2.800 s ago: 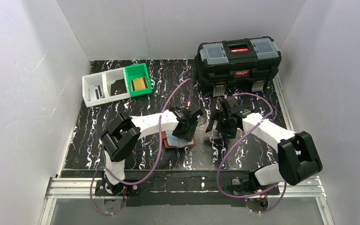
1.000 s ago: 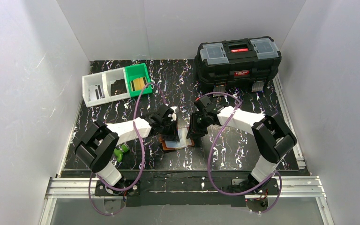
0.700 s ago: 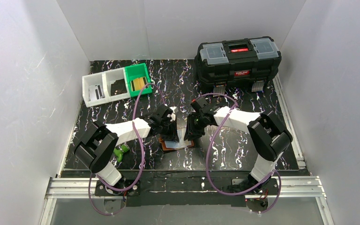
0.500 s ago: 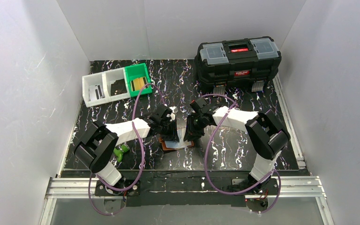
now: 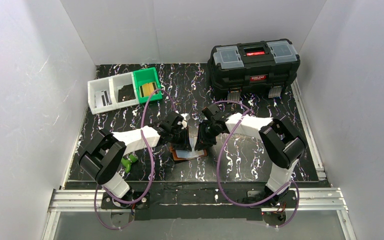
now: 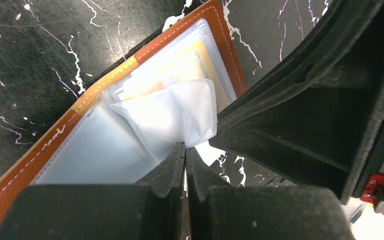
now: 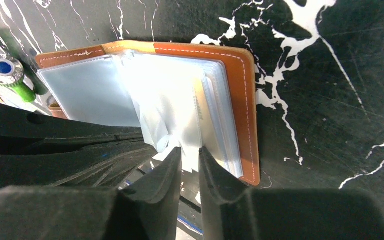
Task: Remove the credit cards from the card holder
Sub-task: Remove the credit card from the card holder.
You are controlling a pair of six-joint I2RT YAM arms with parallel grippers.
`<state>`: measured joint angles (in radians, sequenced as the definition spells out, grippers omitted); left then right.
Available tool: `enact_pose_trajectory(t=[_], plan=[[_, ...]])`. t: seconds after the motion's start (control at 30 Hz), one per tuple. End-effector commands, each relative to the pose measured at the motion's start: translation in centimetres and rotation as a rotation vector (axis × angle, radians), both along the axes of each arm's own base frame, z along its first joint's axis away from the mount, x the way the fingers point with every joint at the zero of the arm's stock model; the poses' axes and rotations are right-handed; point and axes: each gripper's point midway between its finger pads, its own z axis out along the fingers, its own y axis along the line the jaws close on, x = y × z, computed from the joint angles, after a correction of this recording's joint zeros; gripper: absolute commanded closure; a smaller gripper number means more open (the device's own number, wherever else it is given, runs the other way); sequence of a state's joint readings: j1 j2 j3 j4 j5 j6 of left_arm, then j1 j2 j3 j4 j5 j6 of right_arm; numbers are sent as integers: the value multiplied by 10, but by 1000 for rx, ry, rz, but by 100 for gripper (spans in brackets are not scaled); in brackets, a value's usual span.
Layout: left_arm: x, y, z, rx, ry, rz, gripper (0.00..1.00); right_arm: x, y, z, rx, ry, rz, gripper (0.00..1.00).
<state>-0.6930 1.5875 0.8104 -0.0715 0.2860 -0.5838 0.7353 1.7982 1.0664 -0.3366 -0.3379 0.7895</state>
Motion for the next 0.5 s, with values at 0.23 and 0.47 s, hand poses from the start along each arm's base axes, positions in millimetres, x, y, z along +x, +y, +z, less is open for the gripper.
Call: enact_pose_trajectory(t=[0.23,0.47], plan=[[3,-1,24,-39,-43,-13,100,10,7,-1,10,-11,-29,99],[5,11,32,31,-52,14,87,10,11,4,38,-16,-21,99]])
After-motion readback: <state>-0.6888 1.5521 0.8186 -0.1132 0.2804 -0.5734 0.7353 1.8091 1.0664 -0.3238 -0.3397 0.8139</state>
